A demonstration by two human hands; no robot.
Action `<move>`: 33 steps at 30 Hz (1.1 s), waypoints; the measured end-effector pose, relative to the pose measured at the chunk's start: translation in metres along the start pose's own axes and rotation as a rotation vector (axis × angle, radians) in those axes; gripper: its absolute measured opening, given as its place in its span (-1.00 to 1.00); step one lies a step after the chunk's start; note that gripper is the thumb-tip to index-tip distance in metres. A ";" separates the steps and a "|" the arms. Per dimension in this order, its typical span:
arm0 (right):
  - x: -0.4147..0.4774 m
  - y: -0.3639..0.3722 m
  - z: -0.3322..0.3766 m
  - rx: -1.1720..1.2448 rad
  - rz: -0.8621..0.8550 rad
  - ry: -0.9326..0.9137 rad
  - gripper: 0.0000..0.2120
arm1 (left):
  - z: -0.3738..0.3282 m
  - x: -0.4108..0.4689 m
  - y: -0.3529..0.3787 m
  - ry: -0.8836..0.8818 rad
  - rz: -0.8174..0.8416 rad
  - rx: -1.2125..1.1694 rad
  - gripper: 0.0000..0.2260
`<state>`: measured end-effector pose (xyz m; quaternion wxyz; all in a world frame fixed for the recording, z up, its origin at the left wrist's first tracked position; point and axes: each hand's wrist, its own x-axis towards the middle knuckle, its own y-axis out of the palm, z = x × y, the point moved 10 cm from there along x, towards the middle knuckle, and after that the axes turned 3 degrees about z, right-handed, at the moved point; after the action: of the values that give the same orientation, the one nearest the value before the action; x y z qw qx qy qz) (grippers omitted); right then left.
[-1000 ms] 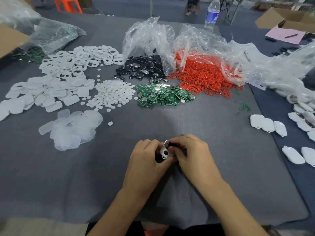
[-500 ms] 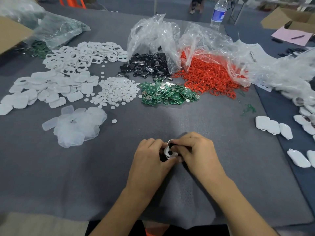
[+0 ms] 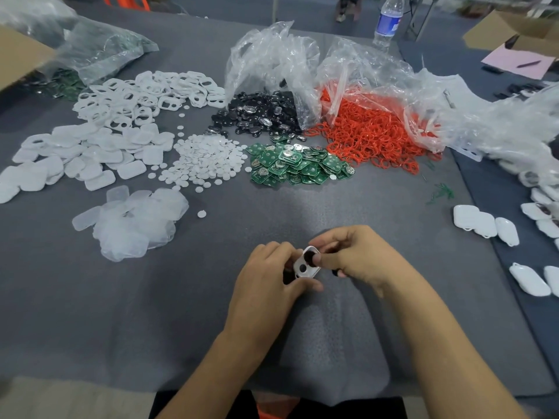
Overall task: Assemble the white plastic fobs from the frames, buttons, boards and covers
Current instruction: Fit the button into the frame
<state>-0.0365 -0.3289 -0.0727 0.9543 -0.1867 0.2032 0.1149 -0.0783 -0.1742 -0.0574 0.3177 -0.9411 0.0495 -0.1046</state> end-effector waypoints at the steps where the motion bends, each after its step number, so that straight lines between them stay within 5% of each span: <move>1: 0.000 0.002 0.001 -0.008 0.045 0.003 -0.85 | 0.001 0.000 0.000 -0.003 0.007 -0.009 -0.70; 12: -0.018 0.015 0.015 0.080 0.162 -0.156 -0.89 | 0.006 0.001 -0.008 -0.007 -0.044 -0.157 -0.93; 20: -0.021 0.022 0.016 0.236 0.043 -0.250 -0.78 | 0.009 -0.001 -0.015 -0.031 -0.079 -0.262 -0.96; 33: -0.019 0.040 0.004 0.427 0.038 -0.151 -0.83 | 0.018 0.002 -0.020 -0.022 -0.092 -0.443 -0.94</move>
<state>-0.0636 -0.2944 -0.0736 0.9823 0.0324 0.1542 0.1010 -0.0717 -0.1485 -0.0590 0.0986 -0.9903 0.0249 -0.0950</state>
